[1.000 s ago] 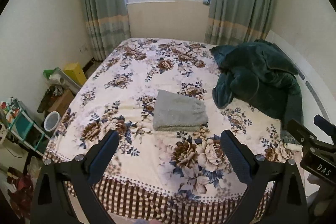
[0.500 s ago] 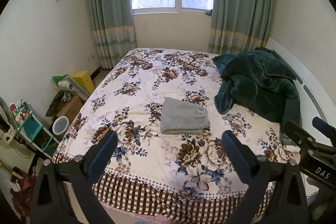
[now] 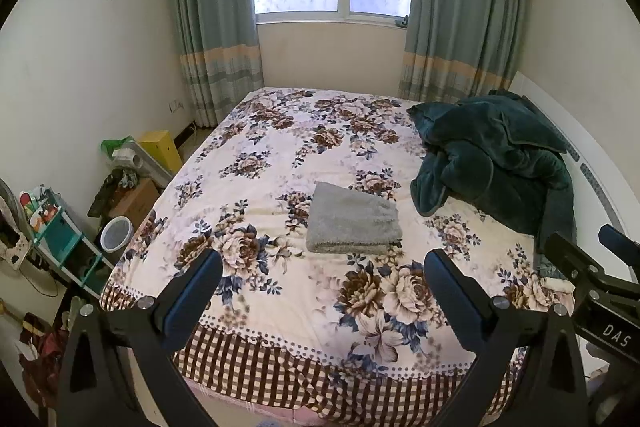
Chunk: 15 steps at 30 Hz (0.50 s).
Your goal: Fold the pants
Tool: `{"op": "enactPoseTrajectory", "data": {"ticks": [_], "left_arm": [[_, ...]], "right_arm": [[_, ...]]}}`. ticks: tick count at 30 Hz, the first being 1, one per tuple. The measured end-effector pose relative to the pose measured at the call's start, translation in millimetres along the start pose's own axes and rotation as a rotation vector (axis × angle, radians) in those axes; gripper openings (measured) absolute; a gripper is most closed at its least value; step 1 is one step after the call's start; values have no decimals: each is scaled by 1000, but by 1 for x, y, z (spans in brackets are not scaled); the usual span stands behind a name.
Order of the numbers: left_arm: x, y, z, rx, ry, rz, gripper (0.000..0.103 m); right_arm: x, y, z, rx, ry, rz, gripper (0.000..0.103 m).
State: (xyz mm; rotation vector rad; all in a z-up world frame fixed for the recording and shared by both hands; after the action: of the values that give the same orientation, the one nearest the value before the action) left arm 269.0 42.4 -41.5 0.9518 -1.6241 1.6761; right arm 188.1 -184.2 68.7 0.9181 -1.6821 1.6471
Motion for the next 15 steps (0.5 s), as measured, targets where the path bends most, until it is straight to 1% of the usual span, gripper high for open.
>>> {"op": "enactPoseTrajectory", "data": {"ticks": [15], "left_arm": [[4,10,1,2,-20,-8,103]], "right_arm": [[-6,8,3,11,-27,-24,103]]}}
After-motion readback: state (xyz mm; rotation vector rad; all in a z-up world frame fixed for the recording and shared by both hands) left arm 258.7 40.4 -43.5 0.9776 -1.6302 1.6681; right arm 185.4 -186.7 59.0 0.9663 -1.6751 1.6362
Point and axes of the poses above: each gripper's, at about its wrist camera, not at the fingertips, and x roughly against the way its jaws point, z to its right, y to its underside, the point moved 6 cm from there along -x, roughly the way its jaws point, and after that the axes turned 14 degrees about -z, right-handed, at the moved point
